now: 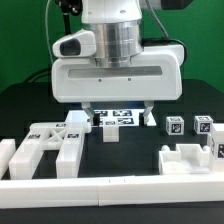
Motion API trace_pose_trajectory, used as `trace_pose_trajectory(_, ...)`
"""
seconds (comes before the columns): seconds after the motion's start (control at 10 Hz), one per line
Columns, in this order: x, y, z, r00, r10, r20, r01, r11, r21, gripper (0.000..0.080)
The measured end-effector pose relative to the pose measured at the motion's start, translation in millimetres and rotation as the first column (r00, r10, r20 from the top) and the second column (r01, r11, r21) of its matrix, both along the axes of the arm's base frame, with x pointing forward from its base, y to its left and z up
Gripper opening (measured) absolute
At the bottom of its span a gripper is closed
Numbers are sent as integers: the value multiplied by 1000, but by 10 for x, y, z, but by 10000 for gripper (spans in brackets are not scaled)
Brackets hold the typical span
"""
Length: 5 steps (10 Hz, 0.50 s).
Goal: Assemble chair
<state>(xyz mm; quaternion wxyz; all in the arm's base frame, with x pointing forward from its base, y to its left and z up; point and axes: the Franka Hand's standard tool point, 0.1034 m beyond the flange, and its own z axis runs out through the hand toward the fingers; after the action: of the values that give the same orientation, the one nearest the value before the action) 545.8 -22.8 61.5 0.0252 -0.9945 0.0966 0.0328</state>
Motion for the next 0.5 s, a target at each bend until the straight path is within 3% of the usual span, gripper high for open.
trace_pose_trajectory(0.2,-26,6,-7,1000,1,-19,0,1000,6,649)
trace_pose_trajectory(0.4,-210,-71,-126,979,0,-204,12,998,55,649)
trace_pose_trajectory(0.5,-382,-63,-134,935,6,-356,34,994,106,649)
